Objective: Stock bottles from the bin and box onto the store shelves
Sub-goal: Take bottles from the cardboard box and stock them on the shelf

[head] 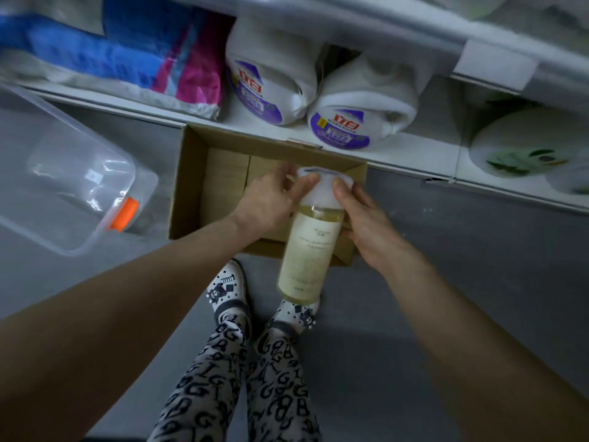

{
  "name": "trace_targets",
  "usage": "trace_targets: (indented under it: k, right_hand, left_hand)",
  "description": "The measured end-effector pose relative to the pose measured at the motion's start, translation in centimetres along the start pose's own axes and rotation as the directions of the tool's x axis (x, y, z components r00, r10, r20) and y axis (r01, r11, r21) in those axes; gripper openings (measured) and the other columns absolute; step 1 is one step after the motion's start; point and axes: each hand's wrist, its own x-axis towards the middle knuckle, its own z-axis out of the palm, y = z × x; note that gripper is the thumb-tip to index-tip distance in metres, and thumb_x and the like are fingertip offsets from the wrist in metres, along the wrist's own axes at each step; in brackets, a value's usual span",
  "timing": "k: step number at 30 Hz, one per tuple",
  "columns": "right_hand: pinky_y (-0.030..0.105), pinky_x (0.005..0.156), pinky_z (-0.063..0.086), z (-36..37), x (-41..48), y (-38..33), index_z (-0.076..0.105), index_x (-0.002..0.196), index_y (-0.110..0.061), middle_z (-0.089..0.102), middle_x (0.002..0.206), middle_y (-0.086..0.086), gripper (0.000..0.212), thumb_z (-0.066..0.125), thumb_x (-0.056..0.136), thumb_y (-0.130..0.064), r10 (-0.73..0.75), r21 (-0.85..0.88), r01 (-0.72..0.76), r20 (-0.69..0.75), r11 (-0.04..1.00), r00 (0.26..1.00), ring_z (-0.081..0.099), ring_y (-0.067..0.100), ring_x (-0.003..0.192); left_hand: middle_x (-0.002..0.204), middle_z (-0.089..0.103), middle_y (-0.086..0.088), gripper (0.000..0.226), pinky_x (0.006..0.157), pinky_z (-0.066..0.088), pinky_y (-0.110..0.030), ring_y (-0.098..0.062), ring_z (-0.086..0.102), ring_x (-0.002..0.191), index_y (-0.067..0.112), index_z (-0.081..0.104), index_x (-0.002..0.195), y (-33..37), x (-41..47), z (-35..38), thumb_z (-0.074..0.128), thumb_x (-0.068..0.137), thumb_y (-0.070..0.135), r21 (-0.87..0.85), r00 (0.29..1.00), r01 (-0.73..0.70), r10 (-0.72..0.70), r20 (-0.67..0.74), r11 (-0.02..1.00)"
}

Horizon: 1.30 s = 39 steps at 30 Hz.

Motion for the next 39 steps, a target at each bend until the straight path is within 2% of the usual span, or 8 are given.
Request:
trace_targets:
  k: [5, 12, 16, 19, 25, 28, 34, 39]
  right_hand:
    - [0.03, 0.075, 0.055, 0.8, -5.9, -3.7, 0.056, 0.118, -0.033, 0.068, 0.115, -0.007, 0.022, 0.052, 0.099, -0.044, 0.003, 0.007, -0.003, -0.01, 1.0, 1.0, 0.067, 0.014, 0.102]
    - [0.026, 0.066, 0.056, 0.7, -14.5, -9.3, 0.055, 0.122, -0.031, 0.07, 0.105, -0.01, 0.026, 0.052, 0.099, -0.043, -0.019, 0.05, 0.021, -0.025, 0.999, 1.0, 0.07, 0.005, 0.085]
    - [0.041, 0.093, 0.055, 0.7, -19.7, -12.8, 0.056, 0.126, -0.025, 0.07, 0.117, -0.003, 0.034, 0.055, 0.098, -0.044, -0.053, 0.049, 0.056, -0.061, 0.997, 0.997, 0.069, 0.017, 0.104]
    - [0.042, 0.092, 0.054, 0.6, -23.5, -15.4, 0.057, 0.125, -0.021, 0.069, 0.119, 0.001, 0.037, 0.056, 0.097, -0.045, -0.083, 0.045, 0.087, -0.086, 0.995, 0.993, 0.068, 0.02, 0.105]
    - [0.04, 0.089, 0.053, 0.9, -29.9, -19.8, 0.059, 0.119, -0.028, 0.069, 0.115, -0.001, 0.03, 0.056, 0.097, -0.047, -0.173, 0.0, 0.173, -0.063, 0.985, 0.983, 0.065, 0.021, 0.106]
    - [0.035, 0.077, 0.05, 1.5, -33.2, -22.3, 0.058, 0.12, -0.028, 0.068, 0.111, -0.004, 0.031, 0.056, 0.097, -0.048, -0.237, -0.038, 0.235, -0.05, 0.971, 0.97, 0.064, 0.015, 0.1]
    - [0.038, 0.089, 0.052, 2.7, -38.4, -26.8, 0.057, 0.126, -0.025, 0.068, 0.12, 0.001, 0.035, 0.055, 0.098, -0.046, -0.358, -0.055, 0.357, -0.013, 0.932, 0.934, 0.065, 0.02, 0.106]
    - [0.042, 0.089, 0.054, 4.1, -41.8, -31.4, 0.053, 0.131, -0.018, 0.066, 0.12, 0.004, 0.045, 0.054, 0.097, -0.049, -0.424, -0.122, 0.423, 0.019, 0.898, 0.905, 0.065, 0.021, 0.102]
  left_hand:
    - [0.099, 0.07, -0.009, 0.041, 0.078, 0.06, -0.039, -0.022, 0.07, 0.084, 0.013, 0.059, 0.114, 4.6, -4.9, -1.7, 0.057, 0.094, 0.049, -0.068, 0.999, 0.04, -0.041, -0.014, 0.997]
    - [0.101, 0.068, -0.007, 0.041, 0.051, 0.048, -0.008, -0.006, 0.063, 0.077, 0.007, 0.06, 0.116, 11.6, -11.1, -3.9, 0.057, 0.095, 0.043, -0.104, 1.0, -0.014, 0.012, -0.019, 0.994]
    - [0.108, 0.069, -0.006, 0.047, 0.067, 0.059, -0.022, -0.013, 0.068, 0.09, 0.011, 0.061, 0.115, 16.0, -15.0, -5.1, 0.059, 0.092, 0.052, -0.129, 0.999, -0.053, 0.052, -0.01, 0.99]
    - [0.107, 0.07, -0.006, 0.061, 0.086, 0.057, -0.038, -0.017, 0.068, 0.096, 0.016, 0.062, 0.114, 19.3, -18.1, -6.2, 0.054, 0.082, 0.067, -0.071, 0.994, -0.11, 0.108, -0.031, 0.991]
    - [0.107, 0.069, -0.003, 0.05, 0.073, 0.057, -0.024, -0.012, 0.068, 0.092, 0.015, 0.059, 0.118, 24.2, -23.7, -8.0, 0.054, 0.092, 0.057, -0.073, 0.974, -0.218, 0.212, -0.077, 0.973]
    - [0.108, 0.068, -0.003, 0.05, 0.082, 0.057, -0.032, -0.015, 0.067, 0.095, 0.015, 0.059, 0.118, 26.5, -26.2, -9.3, 0.052, 0.093, 0.057, -0.052, 0.954, -0.28, 0.272, -0.128, 0.959]
    - [0.103, 0.07, -0.005, 0.059, 0.073, 0.06, -0.053, -0.025, 0.071, 0.091, 0.023, 0.063, 0.105, 31.0, -30.7, -12.5, 0.055, 0.078, 0.075, -0.073, 0.923, -0.339, 0.317, -0.219, 0.938]
    - [0.098, 0.074, -0.004, 0.054, 0.086, 0.058, -0.045, -0.019, 0.072, 0.089, 0.018, 0.067, 0.104, 34.8, -34.0, -15.0, 0.06, 0.081, 0.066, -0.074, 0.865, -0.416, 0.369, -0.341, 0.906]
